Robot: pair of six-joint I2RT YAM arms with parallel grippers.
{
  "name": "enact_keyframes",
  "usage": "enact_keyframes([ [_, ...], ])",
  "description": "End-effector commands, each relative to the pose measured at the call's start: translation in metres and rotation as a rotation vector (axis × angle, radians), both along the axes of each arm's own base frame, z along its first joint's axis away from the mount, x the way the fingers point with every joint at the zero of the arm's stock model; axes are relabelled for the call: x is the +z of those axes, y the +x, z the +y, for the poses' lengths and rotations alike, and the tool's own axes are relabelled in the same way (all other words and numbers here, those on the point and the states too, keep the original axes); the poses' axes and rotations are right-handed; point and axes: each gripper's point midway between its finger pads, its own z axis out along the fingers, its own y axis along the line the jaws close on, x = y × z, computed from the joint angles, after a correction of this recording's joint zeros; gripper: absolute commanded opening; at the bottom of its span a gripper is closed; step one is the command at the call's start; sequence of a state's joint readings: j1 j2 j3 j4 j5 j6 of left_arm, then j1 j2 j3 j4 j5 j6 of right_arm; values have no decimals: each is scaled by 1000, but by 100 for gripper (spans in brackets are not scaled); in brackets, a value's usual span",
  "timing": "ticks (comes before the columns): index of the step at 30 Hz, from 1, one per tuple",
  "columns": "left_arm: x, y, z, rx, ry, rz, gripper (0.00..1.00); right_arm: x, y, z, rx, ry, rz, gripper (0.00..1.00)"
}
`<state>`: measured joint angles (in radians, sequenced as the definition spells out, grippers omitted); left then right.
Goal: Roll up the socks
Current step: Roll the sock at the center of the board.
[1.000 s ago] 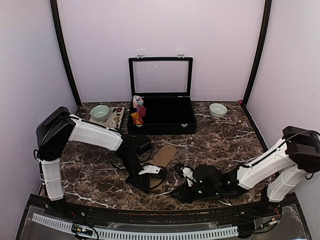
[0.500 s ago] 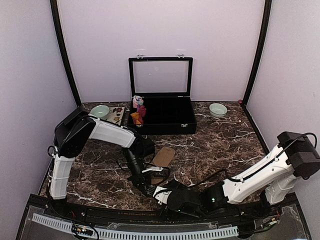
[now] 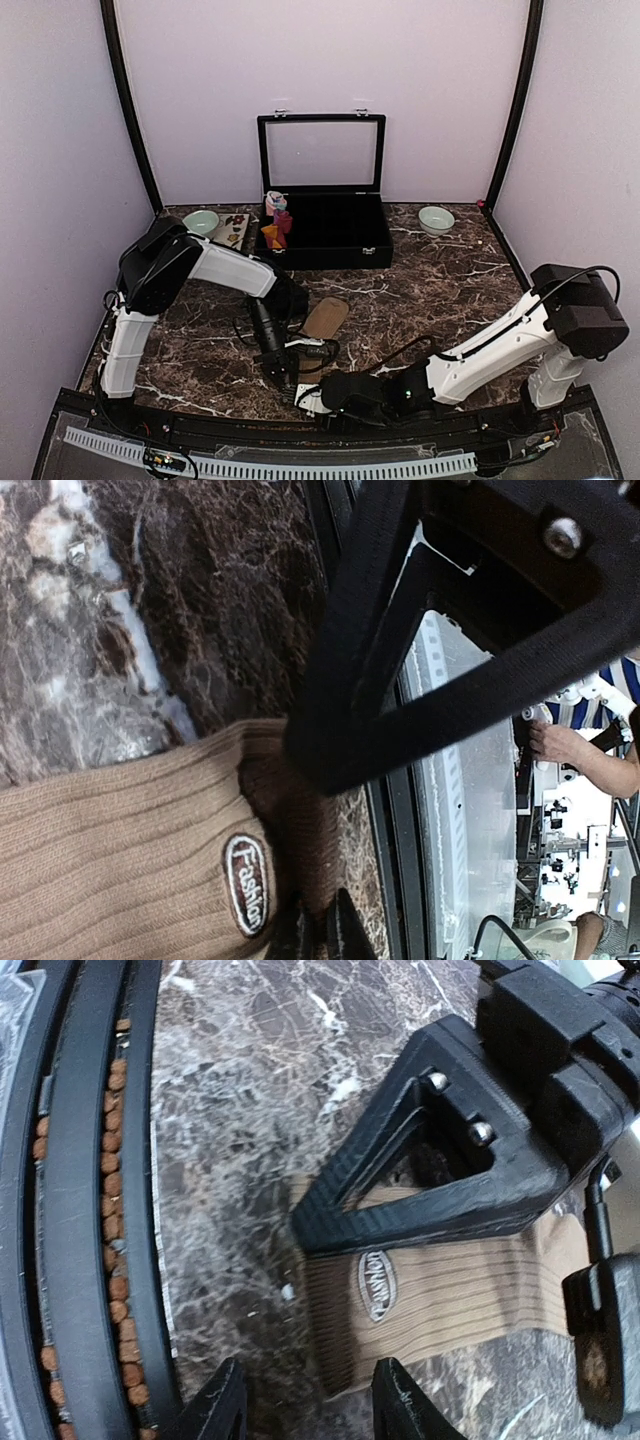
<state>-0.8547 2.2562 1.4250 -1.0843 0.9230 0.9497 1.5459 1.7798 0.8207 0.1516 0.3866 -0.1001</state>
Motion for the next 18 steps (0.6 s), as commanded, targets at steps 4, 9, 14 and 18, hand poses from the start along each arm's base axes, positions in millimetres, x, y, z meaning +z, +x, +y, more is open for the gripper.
enact_keyframes([
  [4,-43,6,26,-96,145,-120,0,17,14,28,46,88,-1,43],
  [9,-42,8,23,-87,142,-121,0,6,13,33,51,93,40,40],
  [14,-41,8,23,-86,142,-118,0,-14,11,27,31,76,79,39],
  [18,-41,8,22,-81,140,-120,0,-20,9,25,20,70,103,35],
])
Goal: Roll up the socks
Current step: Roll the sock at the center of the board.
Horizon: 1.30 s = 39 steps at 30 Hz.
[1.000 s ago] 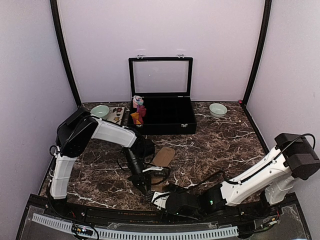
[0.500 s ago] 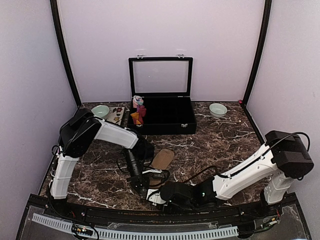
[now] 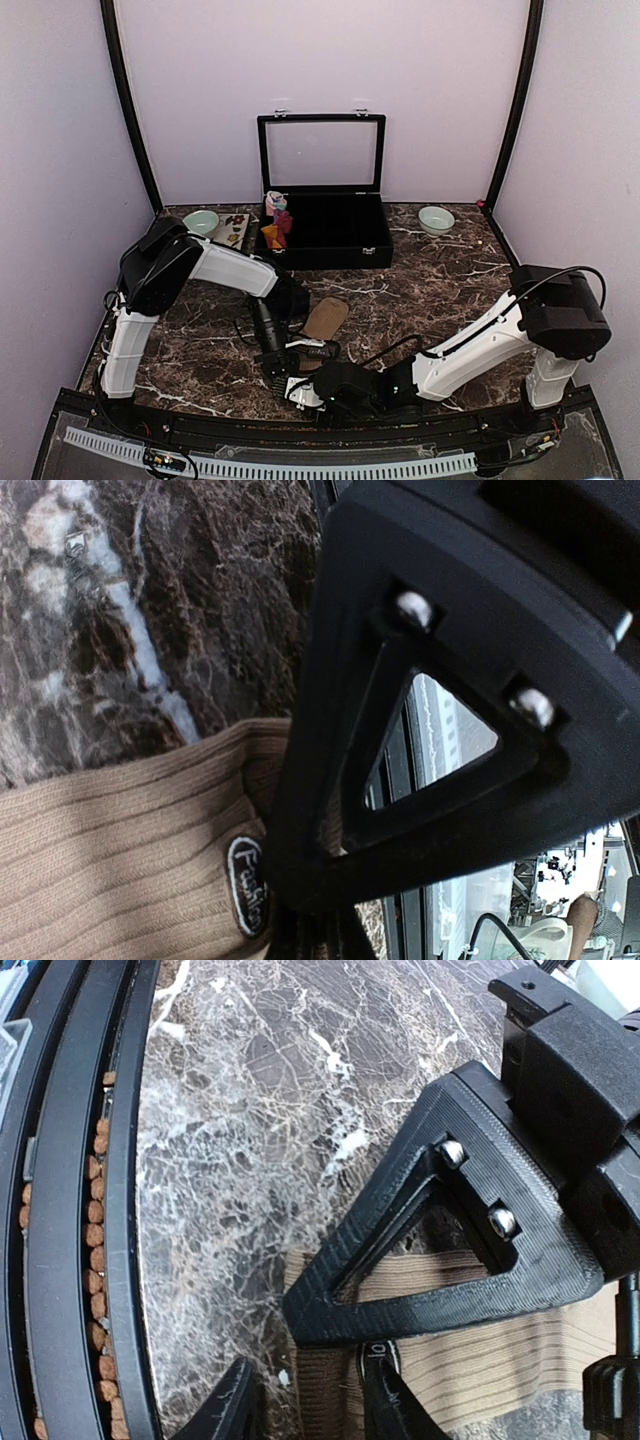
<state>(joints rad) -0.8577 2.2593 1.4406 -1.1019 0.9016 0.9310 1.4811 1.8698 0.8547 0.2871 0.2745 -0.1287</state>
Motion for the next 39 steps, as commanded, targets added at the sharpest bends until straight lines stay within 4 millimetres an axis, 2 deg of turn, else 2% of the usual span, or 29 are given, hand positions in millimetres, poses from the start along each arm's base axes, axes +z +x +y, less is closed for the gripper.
enact_keyframes([
  [1,-41,8,21,-81,110,-116,0,-16,-4,-3,-6,-12,56,33],
  [5,-39,9,20,-73,104,-132,0,-23,-8,-8,-12,-32,94,26],
  [8,-33,10,19,-63,87,-149,2,-31,-9,-15,-37,-50,114,16],
  [11,-29,11,19,-60,77,-174,2,-38,-10,-19,-55,-62,142,0],
  [15,-21,14,18,-42,54,-220,6,-45,-13,-21,-68,-72,173,0],
  [20,-3,25,23,36,21,-366,30,-49,-18,-23,-98,-54,240,0],
  [21,1,28,28,62,18,-412,39,-48,-18,-24,-107,-42,255,0],
  [23,11,34,37,103,-6,-507,67,-47,-19,-26,-125,-22,286,0],
  [24,16,35,43,116,-18,-542,89,-46,-19,-27,-133,-15,303,0],
  [25,24,38,48,134,-38,-585,92,-46,-19,-29,-141,-12,322,0],
  [28,45,41,67,156,-114,-710,94,-44,-21,-33,-161,4,408,0],
  [33,63,35,91,124,-224,-914,94,-42,-20,-41,-224,19,544,0],
  [36,77,32,90,89,-317,-982,97,-40,-17,-41,-262,30,649,0],
  [39,89,27,79,43,-432,-1035,99,-40,-14,-41,-302,41,747,0],
])
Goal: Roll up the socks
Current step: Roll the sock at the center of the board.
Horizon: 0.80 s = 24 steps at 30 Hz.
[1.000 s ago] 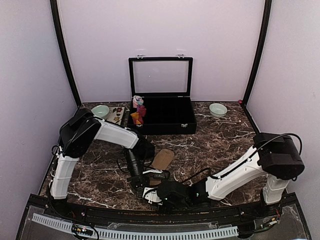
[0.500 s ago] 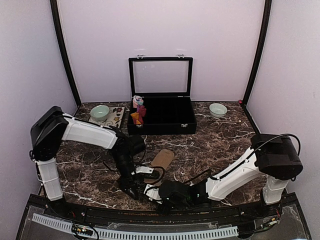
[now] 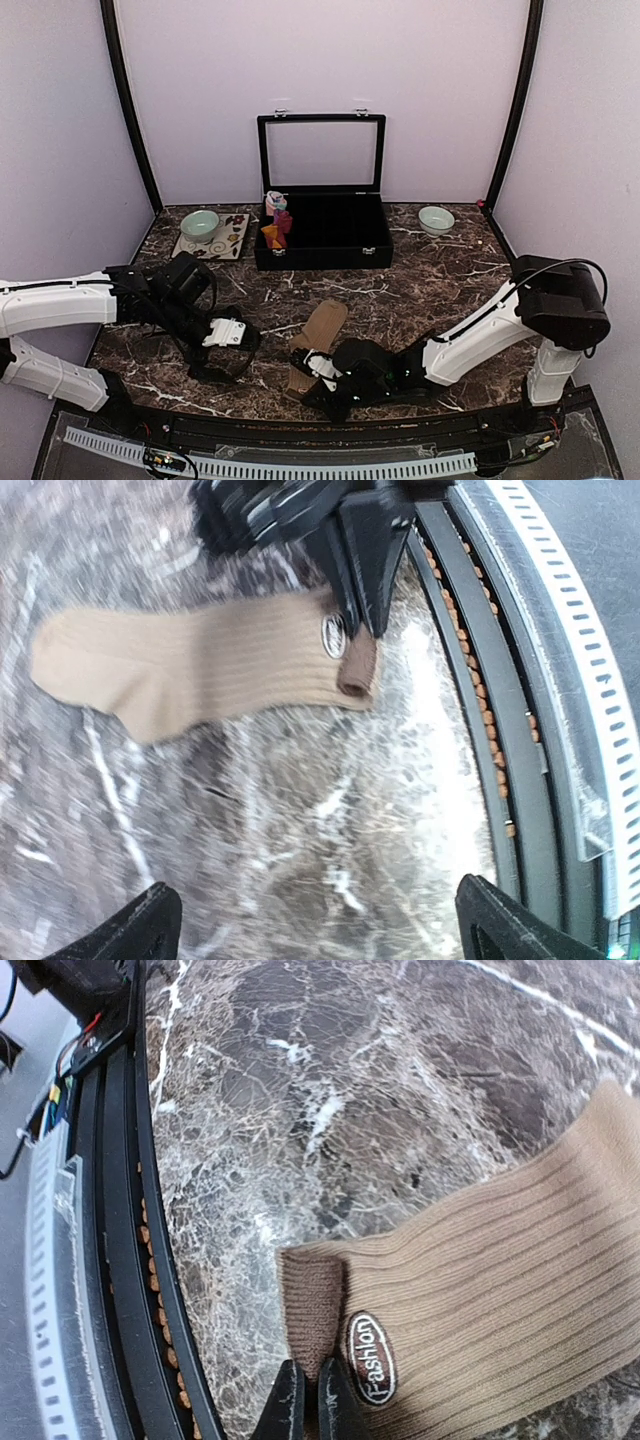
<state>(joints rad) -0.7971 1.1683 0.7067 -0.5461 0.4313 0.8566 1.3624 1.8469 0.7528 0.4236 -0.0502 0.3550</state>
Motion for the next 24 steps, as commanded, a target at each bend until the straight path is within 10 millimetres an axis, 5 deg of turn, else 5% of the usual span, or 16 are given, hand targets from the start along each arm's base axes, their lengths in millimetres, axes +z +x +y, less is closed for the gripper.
enact_keyframes([
  [1,13,-5,-15,-136,-94,-136,99,-36,-9,-32,-52,-140,249,0],
  [3,8,-18,-21,-217,-81,-152,90,-39,-7,-31,-70,-151,312,0],
  [6,2,-41,-28,-341,-59,-133,52,-43,-5,-30,-93,-171,393,0],
  [7,2,-46,-31,-368,-55,-131,48,-44,-3,-31,-105,-179,415,0],
  [16,-28,-37,-51,-464,151,-271,58,-63,2,-48,-198,-245,606,0],
  [19,-27,-26,-72,-463,152,-319,56,-66,3,-51,-222,-242,652,0],
  [24,-49,-29,-79,-524,186,-410,53,-71,2,-53,-231,-228,714,0],
])
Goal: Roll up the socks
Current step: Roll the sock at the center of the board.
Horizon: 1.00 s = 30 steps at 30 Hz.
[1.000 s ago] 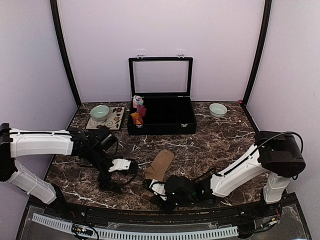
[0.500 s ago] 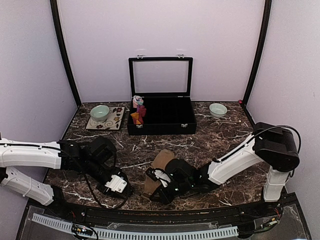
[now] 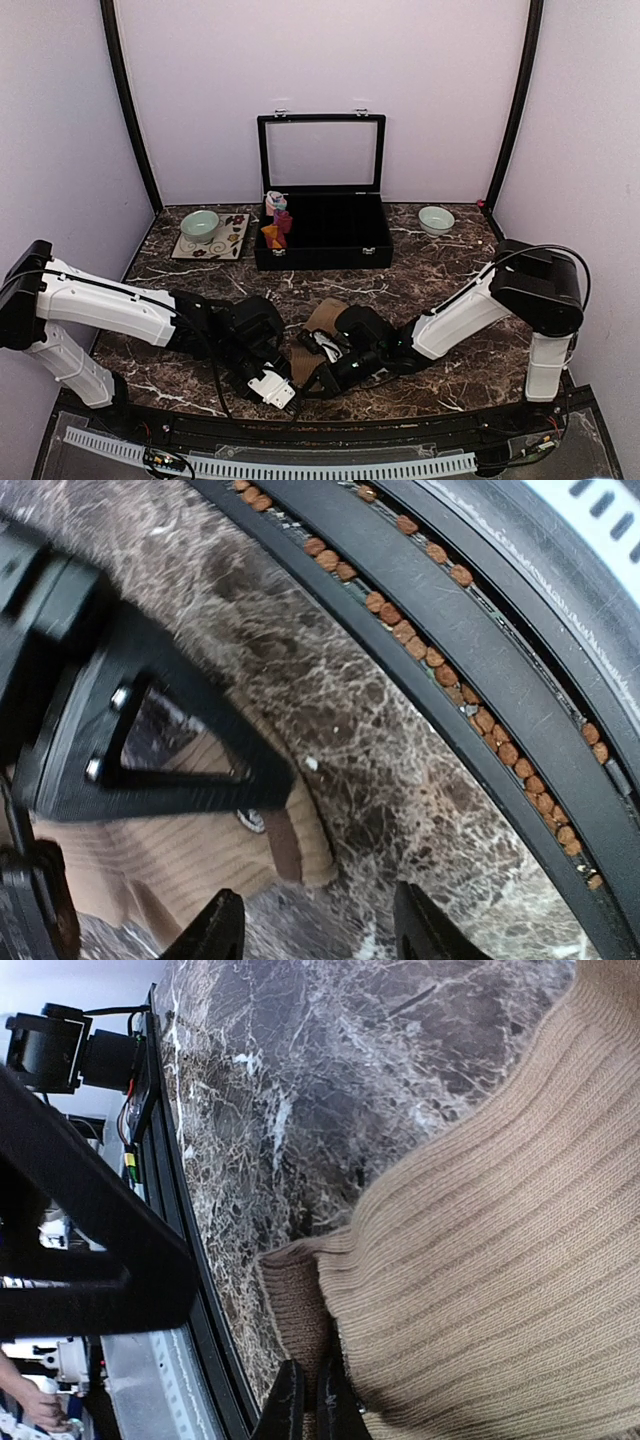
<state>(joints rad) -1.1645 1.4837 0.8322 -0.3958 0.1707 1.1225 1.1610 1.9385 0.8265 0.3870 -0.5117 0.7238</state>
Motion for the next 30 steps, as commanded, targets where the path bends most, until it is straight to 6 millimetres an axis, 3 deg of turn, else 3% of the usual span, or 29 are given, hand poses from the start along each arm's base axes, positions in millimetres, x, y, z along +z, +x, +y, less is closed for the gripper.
enact_keyframes([
  [1,-11,2,-6,-45,18,-103,52,-68,-12,-53,-61,-264,146,0],
  [9,-31,8,-18,57,80,-63,35,-72,-11,-50,-74,-252,186,0],
  [17,-40,10,-17,120,66,-56,27,-70,-9,-50,-73,-251,164,0],
  [22,-44,7,-17,150,82,-12,0,-63,-3,-50,-96,-240,128,0],
  [27,-46,4,-12,158,93,2,0,-58,2,-46,-104,-224,103,1],
  [30,-46,1,-8,175,104,45,0,-46,14,-45,-134,-202,23,12],
])
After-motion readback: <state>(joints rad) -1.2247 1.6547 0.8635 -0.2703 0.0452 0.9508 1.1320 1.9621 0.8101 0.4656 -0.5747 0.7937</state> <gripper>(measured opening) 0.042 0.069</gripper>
